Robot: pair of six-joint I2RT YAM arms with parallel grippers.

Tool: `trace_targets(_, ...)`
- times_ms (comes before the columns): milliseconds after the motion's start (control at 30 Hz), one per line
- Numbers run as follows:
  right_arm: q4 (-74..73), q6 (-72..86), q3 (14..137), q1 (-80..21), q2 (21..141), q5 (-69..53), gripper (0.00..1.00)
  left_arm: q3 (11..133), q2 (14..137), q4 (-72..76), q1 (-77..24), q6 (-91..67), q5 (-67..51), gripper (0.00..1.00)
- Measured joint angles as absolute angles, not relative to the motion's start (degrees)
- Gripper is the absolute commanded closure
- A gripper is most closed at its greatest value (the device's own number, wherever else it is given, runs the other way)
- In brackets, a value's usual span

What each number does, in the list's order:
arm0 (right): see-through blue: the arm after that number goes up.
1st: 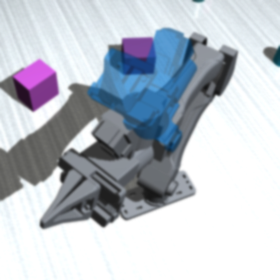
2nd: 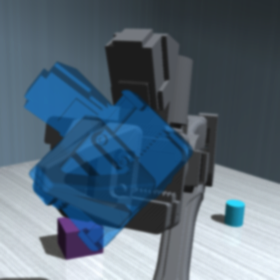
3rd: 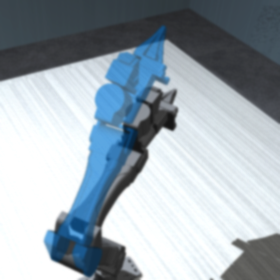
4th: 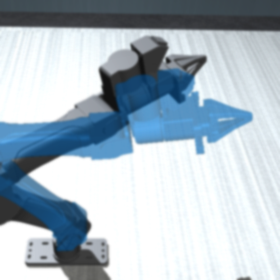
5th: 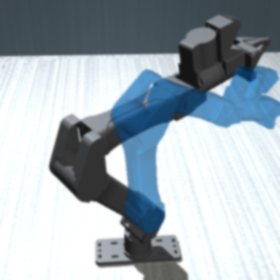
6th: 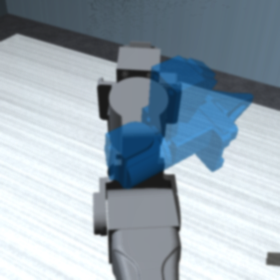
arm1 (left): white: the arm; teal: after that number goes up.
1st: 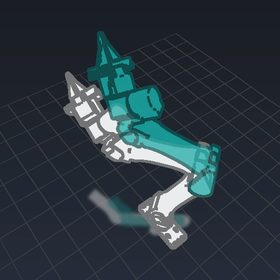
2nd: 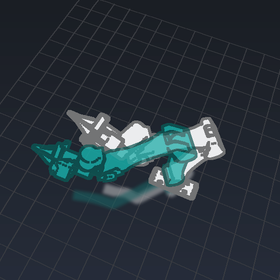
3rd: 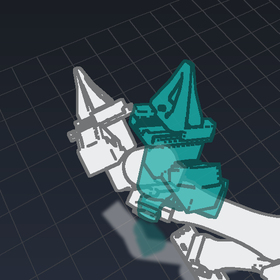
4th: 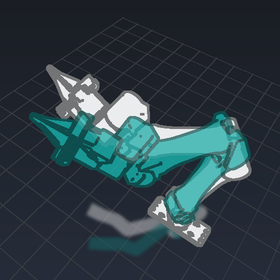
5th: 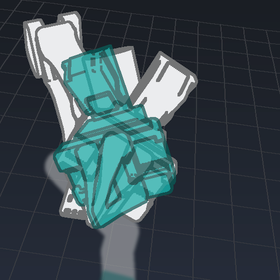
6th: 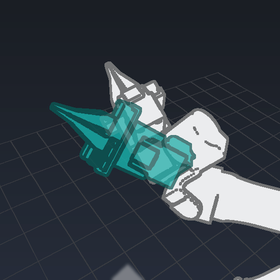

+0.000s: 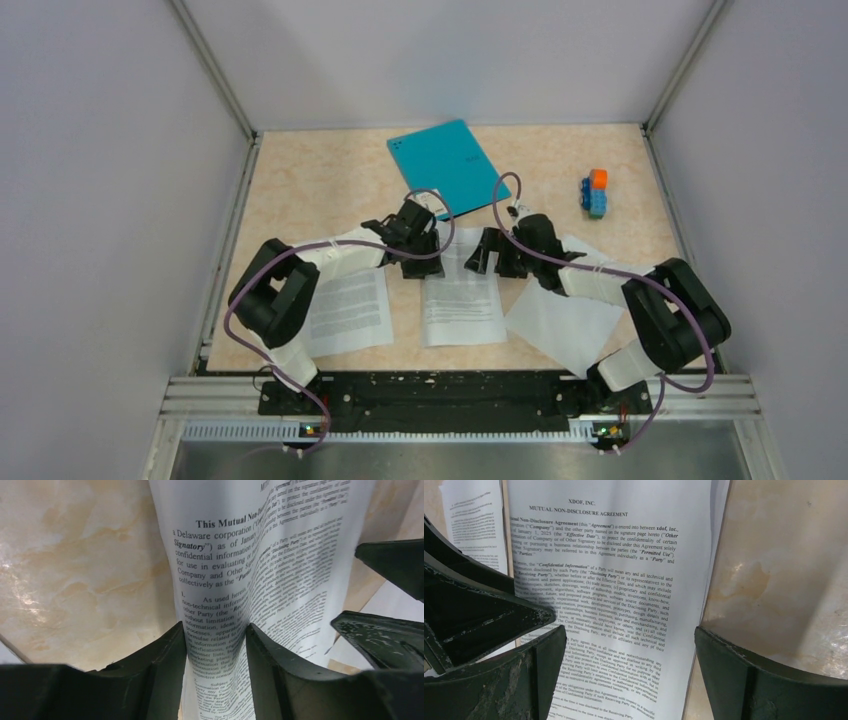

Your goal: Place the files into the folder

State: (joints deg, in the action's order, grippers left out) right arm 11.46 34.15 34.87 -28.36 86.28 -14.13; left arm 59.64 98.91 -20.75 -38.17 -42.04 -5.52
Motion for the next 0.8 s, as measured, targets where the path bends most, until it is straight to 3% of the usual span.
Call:
trace_targets(233,11.81,34.74,34.76,-28.38,86.52,-17.45,0.01,61.32,98.91,-20.49,-38.22,-39.88,-8.62,0.64)
trace_targets(533,11.33,35.11,33.17,-28.42,84.71,-20.40,0.01,62.72,97.34,-21.71,-37.85,-36.01,-12.23,1.00)
trace_targets(800,11.38,35.00,30.00,-25.80,75.13,-23.81,0.01,62.87,85.47,-23.66,-34.24,-30.81,-20.01,1.00)
